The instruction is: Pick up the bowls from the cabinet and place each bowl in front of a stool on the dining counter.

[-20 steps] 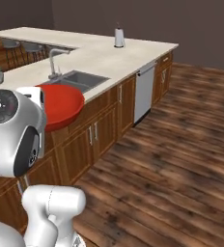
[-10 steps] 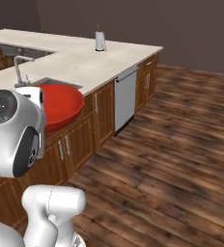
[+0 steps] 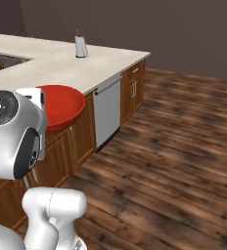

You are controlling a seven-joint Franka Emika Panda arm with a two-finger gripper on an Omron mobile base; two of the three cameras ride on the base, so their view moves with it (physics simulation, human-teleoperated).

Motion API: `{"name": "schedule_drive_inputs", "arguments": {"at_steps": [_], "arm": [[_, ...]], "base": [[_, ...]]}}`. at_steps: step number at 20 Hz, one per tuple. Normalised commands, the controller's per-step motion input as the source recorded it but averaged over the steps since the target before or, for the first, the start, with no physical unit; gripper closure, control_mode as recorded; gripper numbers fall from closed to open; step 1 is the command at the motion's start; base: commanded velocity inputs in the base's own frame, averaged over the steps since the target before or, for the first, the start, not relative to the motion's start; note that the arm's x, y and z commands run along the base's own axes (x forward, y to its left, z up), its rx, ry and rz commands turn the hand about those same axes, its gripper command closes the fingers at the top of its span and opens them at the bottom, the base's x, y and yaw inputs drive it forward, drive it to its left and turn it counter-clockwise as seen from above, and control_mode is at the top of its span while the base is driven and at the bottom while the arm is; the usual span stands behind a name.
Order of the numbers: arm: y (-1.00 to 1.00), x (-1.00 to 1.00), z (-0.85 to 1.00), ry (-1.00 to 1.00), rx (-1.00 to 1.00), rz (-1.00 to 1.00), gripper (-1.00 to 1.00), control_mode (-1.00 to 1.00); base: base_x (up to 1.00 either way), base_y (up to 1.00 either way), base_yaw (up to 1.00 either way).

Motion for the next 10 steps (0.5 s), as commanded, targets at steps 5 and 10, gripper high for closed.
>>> {"name": "schedule_drive_inputs", "arguments": {"at_steps": [5,10], "arm": [[0.0,0.0,0.0,0.0,0.0,0.0,1.0,1.0],[0.0,0.0,0.0,0.0,0.0,0.0,1.0,1.0]], "base": [[1.0,-0.35,-0.05],[1.0,-0.59,0.0]]}}
